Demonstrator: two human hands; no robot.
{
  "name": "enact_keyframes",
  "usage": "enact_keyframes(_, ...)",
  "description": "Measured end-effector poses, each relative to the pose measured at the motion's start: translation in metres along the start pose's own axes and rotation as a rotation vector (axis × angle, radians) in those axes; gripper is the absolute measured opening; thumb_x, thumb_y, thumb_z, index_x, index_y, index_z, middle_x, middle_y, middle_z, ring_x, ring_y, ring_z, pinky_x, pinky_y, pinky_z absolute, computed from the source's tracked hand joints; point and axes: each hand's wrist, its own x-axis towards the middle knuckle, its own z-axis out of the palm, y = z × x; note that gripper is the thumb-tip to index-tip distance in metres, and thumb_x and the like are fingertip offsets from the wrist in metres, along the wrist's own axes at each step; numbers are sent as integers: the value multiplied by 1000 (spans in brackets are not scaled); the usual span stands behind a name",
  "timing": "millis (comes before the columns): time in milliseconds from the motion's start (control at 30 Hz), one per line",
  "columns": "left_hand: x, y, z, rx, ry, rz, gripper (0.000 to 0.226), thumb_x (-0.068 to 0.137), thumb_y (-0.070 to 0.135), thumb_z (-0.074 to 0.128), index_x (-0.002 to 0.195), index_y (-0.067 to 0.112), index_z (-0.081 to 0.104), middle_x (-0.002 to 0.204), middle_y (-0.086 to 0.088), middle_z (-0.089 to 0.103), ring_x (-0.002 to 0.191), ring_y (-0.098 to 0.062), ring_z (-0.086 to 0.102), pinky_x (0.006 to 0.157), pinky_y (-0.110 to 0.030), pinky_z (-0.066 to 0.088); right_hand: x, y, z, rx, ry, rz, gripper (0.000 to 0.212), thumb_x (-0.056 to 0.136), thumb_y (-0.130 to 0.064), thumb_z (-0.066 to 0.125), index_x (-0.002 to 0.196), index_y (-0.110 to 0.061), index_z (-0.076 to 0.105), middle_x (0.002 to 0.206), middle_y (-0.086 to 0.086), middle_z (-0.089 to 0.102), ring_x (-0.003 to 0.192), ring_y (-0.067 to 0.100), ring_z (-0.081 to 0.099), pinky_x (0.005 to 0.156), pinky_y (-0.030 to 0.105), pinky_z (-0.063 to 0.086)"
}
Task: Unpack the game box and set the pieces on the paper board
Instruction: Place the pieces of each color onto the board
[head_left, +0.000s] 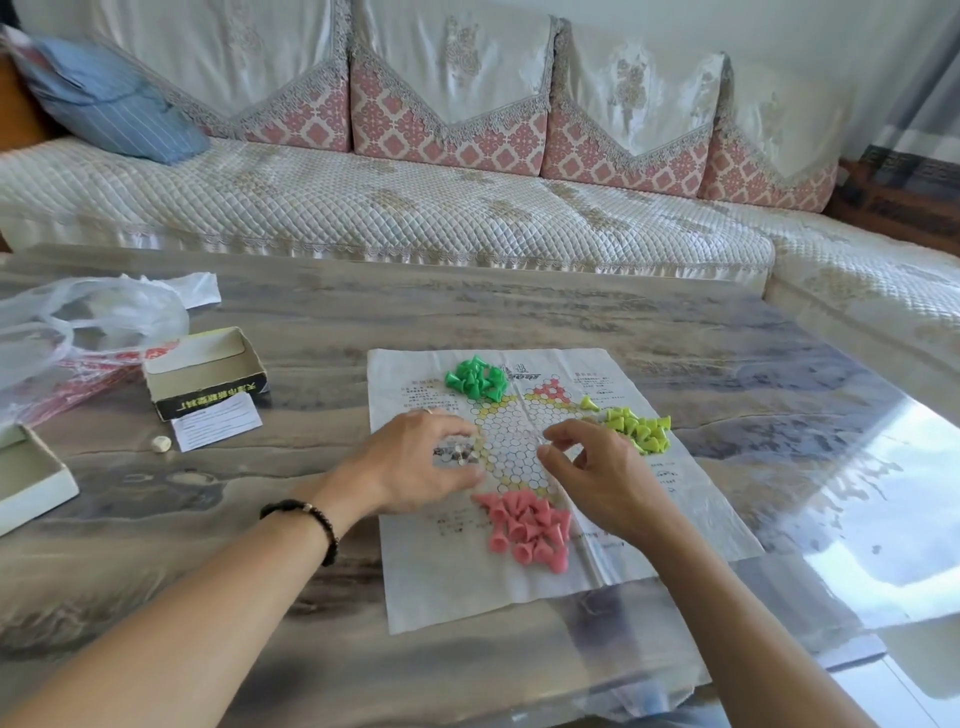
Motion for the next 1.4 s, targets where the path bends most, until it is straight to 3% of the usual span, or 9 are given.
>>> enact_keyframes(100, 15, -14, -4, 175, 122, -22, 56, 94, 50, 47, 141, 20, 46, 148, -1, 42, 136, -18, 35, 110, -36, 33, 21, -3, 4, -13, 6, -23, 33, 94, -35, 55, 122, -18, 61, 108, -6, 63, 81, 5, 61, 76, 24, 49)
enact_keyframes(267, 45, -38, -9, 387, 95, -43, 62, 96, 52, 25, 148, 19, 32, 154, 0, 32, 145, -21, 19, 117, -43, 17, 64, -4, 15, -53, 27, -59, 30, 92, -23, 59, 120, -13, 62, 103, -2, 64, 87, 9, 60, 81, 23, 49)
enact_keyframes(467, 45, -67, 3, 361, 44, -99, 89, 75, 73, 4, 150, 30, 23, 160, 7, 16, 148, -16, 6, 120, -44, 0, 112, -9, 39, -169, -34, -153, 32, 86, -19, 63, 118, -13, 62, 105, 2, 63, 91, 13, 57, 82, 24, 48)
enact_keyframes(700, 37, -77, -3, 375, -7, -75, 87, 77, 78, 15, 152, 33, 14, 161, 11, 2, 147, -9, -6, 119, -40, -7, 125, -8, 53, -269, -56, -194, 10, 88, -12, 57, 90, -8, 67, 89, 1, 60, 80, 16, 59, 75, 29, 53)
enact_keyframes(900, 33, -78, -4, 393, -10, -73, 103, 68, 87, 11, 153, 30, 10, 162, 8, -1, 147, -10, -8, 119, -42, -6, 112, 8, 42, -328, -99, -174, 14, 94, -17, 53, 94, -12, 66, 94, -1, 60, 79, 14, 60, 76, 33, 54)
enact_keyframes(1033, 32, -78, -5, 398, -28, -68, 107, 65, 91, 12, 153, 29, 6, 162, 7, -3, 147, -10, -9, 119, -43, -7, 113, 13, 33, -143, -11, -4, 15, 93, -15, 48, 91, -11, 63, 82, -2, 63, 75, 15, 59, 70, 36, 53)
enact_keyframes(1167, 29, -79, -6, 391, -32, -81, 116, 59, 96, 10, 153, 27, 6, 161, 7, -4, 147, -9, -10, 119, -42, -8, 117, 11, 27, 4, 50, 121, 14, 93, -14, 48, 90, -11, 61, 76, -2, 62, 70, 14, 60, 56, 25, 44)
enact_keyframes(1267, 28, -79, -7, 394, -16, -78, 112, 63, 94, 16, 153, 27, 7, 162, 7, -3, 147, -9, -9, 119, -41, -7, 121, 9, 28, 137, 100, 160, 11, 91, -12, 52, 90, -10, 62, 77, 3, 64, 69, 18, 62, 57, 29, 48)
enact_keyframes(1400, 28, -78, -8, 386, -18, -86, 111, 65, 92, 22, 153, 27, 7, 161, 8, -3, 147, -8, -9, 119, -42, -6, 118, -1, 38, 238, 78, 113, 6, 90, -14, 61, 87, -13, 67, 73, -3, 63, 53, 5, 51, 50, 18, 42)
